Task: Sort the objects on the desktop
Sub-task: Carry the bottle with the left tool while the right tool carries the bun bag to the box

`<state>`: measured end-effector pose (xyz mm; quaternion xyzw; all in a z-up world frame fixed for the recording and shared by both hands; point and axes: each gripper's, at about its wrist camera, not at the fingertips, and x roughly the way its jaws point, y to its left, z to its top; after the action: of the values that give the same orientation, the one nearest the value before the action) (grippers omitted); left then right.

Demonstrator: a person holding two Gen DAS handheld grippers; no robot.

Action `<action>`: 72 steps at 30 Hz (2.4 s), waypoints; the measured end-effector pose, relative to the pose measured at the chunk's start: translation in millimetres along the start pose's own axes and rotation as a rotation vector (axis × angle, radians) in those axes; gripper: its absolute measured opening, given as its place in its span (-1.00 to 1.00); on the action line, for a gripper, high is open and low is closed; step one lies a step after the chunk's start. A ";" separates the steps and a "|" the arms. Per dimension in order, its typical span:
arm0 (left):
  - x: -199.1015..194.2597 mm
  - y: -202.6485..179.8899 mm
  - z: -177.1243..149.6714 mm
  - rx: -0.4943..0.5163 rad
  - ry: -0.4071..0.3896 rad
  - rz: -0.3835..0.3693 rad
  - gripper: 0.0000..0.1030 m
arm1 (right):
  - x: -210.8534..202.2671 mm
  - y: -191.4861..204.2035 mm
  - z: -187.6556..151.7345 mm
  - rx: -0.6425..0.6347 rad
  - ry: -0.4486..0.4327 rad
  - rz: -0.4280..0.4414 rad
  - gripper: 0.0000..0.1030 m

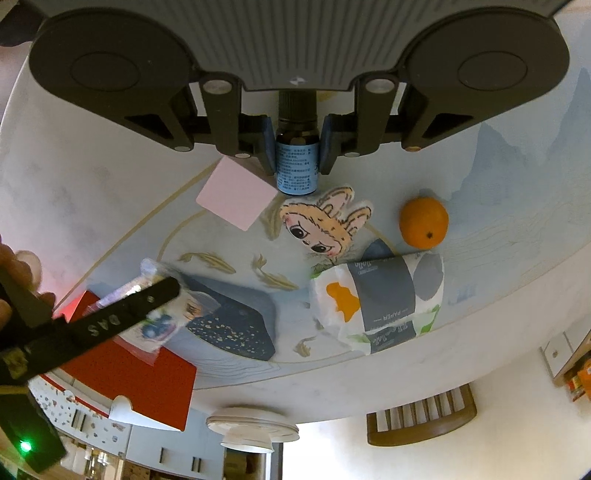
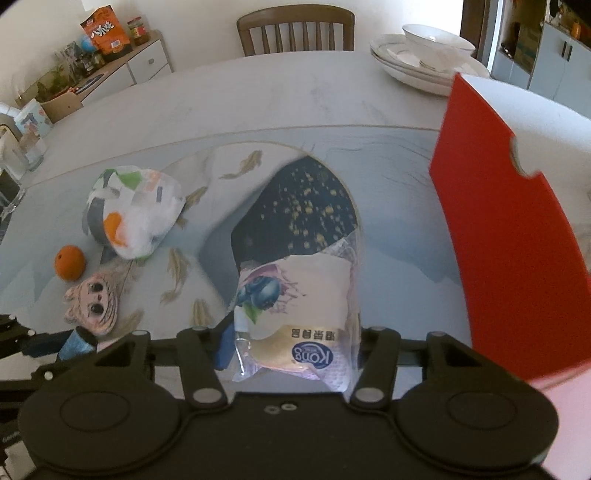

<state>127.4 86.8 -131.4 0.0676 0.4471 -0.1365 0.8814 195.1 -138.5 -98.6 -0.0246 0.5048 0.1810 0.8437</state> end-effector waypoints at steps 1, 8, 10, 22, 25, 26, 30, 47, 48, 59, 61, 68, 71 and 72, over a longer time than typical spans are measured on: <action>-1.1 -1.0 -0.9 -0.005 0.000 0.000 -0.56 | -3.5 -1.5 -2.8 0.000 0.000 0.004 0.05; -16.3 -12.3 -3.9 -0.057 -0.009 -0.010 -0.56 | -36.1 -11.1 -18.3 0.004 -0.016 0.054 0.05; -23.8 -16.7 -1.8 -0.069 -0.019 -0.015 -0.56 | -48.8 -13.0 -22.2 0.000 -0.028 0.073 0.05; -48.0 -64.5 41.5 -0.034 -0.063 -0.087 -0.56 | -108.7 -40.7 -29.8 0.003 -0.068 0.074 0.05; -52.4 -79.6 60.3 -0.013 -0.090 -0.110 -0.56 | -126.6 -54.2 -28.7 0.005 -0.093 0.066 0.05; -53.2 -85.6 67.8 -0.002 -0.100 -0.118 -0.56 | -132.3 -58.7 -28.5 0.002 -0.105 0.057 0.05; -53.0 -107.1 92.2 0.031 -0.127 -0.144 -0.56 | -147.3 -82.1 -26.5 0.007 -0.134 0.031 0.05; -27.2 -190.4 180.2 0.137 -0.194 -0.183 -0.56 | -168.8 -185.5 -10.5 0.044 -0.200 -0.029 0.05; -23.9 -194.9 185.0 0.140 -0.195 -0.186 -0.56 | -168.7 -189.8 -9.3 0.046 -0.201 -0.033 0.05; 15.8 -232.8 227.9 0.172 -0.171 -0.186 -0.56 | -161.9 -244.7 6.2 0.062 -0.204 -0.057 0.05; 24.9 -237.8 236.6 0.178 -0.164 -0.180 -0.56 | -159.0 -252.8 10.2 0.061 -0.203 -0.064 0.05; 51.3 -254.6 263.2 0.200 -0.148 -0.170 -0.56 | -136.1 -276.0 29.1 0.050 -0.184 -0.095 0.05; 66.5 -260.1 272.4 0.215 -0.131 -0.161 -0.56 | -125.0 -282.0 37.0 0.034 -0.172 -0.100 0.05; 71.9 -261.4 275.5 0.216 -0.125 -0.160 -0.56 | -121.7 -283.4 39.5 0.029 -0.169 -0.100 0.05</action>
<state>301.3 -241.9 -25.9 0.1173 0.3780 -0.2577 0.8815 270.3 -428.2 -14.6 -0.0221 0.4325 0.1325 0.8915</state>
